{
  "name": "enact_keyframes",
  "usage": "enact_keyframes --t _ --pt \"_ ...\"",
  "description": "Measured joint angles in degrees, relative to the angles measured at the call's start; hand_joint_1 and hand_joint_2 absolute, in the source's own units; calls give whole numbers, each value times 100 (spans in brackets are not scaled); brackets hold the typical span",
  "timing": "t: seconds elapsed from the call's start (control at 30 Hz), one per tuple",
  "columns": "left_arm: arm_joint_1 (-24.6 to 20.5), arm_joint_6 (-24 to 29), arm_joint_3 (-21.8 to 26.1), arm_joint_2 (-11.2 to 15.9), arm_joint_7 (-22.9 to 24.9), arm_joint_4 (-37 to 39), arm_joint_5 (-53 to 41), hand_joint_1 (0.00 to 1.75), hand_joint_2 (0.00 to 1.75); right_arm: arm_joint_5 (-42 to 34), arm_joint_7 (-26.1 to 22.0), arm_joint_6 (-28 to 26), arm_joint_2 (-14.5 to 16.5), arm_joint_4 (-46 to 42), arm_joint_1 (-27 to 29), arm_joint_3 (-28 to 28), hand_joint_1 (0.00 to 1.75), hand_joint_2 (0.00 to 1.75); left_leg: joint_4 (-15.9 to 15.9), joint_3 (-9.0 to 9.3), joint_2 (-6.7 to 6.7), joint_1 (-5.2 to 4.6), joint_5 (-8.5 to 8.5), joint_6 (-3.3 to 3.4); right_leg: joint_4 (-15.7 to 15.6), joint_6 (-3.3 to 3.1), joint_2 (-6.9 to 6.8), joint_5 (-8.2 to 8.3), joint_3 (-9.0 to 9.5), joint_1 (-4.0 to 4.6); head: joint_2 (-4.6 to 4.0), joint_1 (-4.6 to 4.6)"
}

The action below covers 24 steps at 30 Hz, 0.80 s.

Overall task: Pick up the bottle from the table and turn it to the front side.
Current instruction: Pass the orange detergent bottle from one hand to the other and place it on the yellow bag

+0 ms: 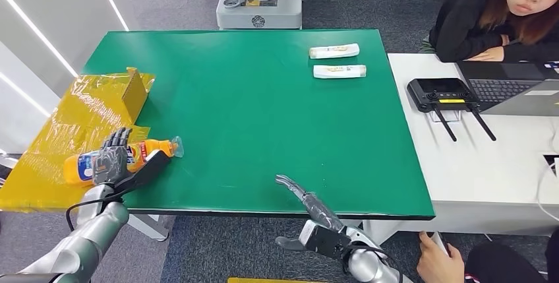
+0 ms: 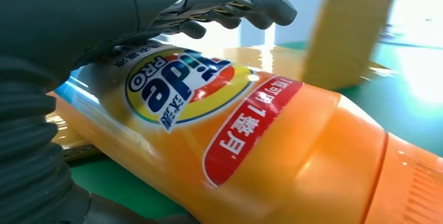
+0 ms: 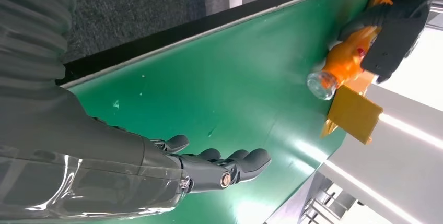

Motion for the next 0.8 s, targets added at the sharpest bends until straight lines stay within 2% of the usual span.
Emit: enact_keyframes --t 0.17,0.43,0.5,0.57,0.7,0.8 --pt "139 357 288 -7 -295 0 198 0 175 -91 -157 37 -2 158 -50 0 0 175 0 -4 -4 -1 -7 -8 -2 1 -5 -5 0 -1 0 2" --pt "194 412 495 -42 -538 0 246 0 175 -127 -177 39 -4 284 -113 0 0 175 0 -3 -5 -1 -9 -10 -4 1 -7 -6 2 -1 0 2" --pt "197 285 524 -52 -601 0 319 0 87 -152 -191 44 -4 307 -126 0 0 175 0 -2 -5 -1 -9 -10 -4 1 -7 -6 2 -1 0 1" --pt "176 -114 587 -73 -700 -1 473 0 0 -205 -230 52 -5 342 -151 2 0 175 0 1 -10 -2 -9 -10 -4 0 -13 -6 6 -2 0 1" --pt "-11 -1380 663 -51 -643 -7 529 0 0 -298 -278 47 -25 402 -197 5 0 175 -19 61 -63 -20 -14 -7 -7 2 -72 -45 78 -19 0 1" --pt "-78 -1769 665 -20 -538 -9 426 0 0 -321 -251 27 -37 399 -197 8 0 175 -39 109 -98 -35 -24 2 -7 0 -104 -66 128 -35 0 -1"
